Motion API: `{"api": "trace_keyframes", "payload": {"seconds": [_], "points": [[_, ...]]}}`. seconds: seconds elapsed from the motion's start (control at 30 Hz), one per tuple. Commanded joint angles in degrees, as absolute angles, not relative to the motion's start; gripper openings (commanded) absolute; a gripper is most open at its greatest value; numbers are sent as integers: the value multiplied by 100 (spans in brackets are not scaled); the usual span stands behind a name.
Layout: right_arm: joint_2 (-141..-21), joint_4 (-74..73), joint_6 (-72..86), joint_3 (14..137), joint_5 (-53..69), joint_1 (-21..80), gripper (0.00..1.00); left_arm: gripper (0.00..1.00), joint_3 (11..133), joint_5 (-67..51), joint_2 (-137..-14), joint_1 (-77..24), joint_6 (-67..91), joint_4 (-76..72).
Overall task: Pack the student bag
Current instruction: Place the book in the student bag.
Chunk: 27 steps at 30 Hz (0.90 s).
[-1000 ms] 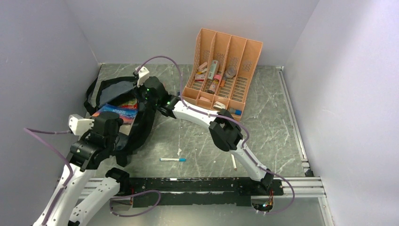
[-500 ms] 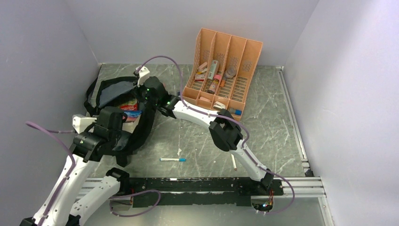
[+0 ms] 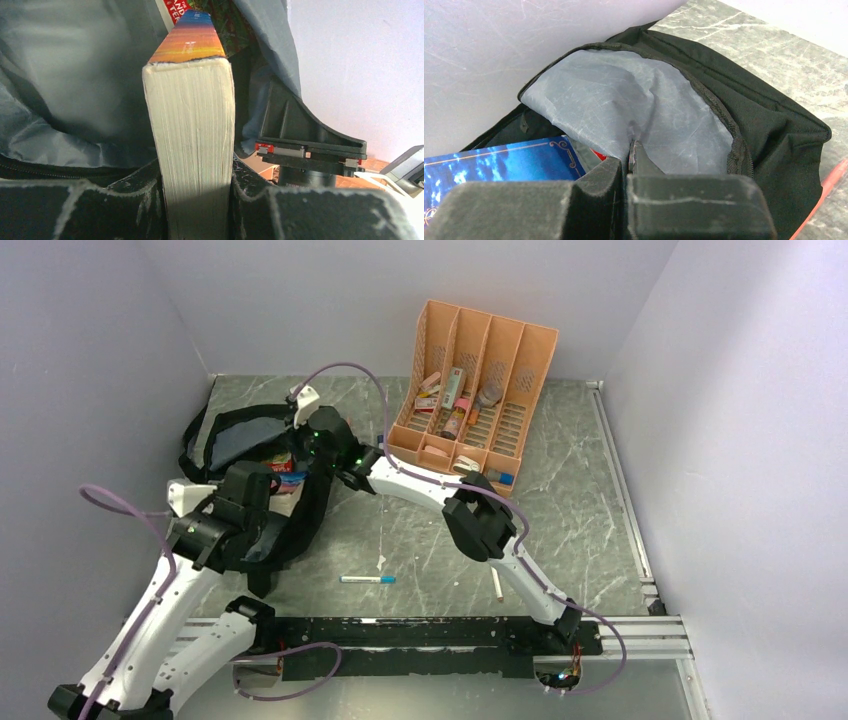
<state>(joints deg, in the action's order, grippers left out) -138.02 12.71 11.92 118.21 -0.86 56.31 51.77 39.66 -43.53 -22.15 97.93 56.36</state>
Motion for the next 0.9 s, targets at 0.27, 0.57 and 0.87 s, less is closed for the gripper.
{"api": "trace_keyframes", "payload": {"seconds": [0.27,0.57,0.87], "points": [[-13382,1908,1295,11705,-26,5634,0,5,5029,4109,-4400,-1618,9248,3544],[-13351,1907,1249,11681,-23,5634,0,5,4883,3315,-4657,-717,8831,2734],[-13351,1918,1248,11673,71,5633,0,5,4162,2342,-4676,-83,8693,1142]]}}
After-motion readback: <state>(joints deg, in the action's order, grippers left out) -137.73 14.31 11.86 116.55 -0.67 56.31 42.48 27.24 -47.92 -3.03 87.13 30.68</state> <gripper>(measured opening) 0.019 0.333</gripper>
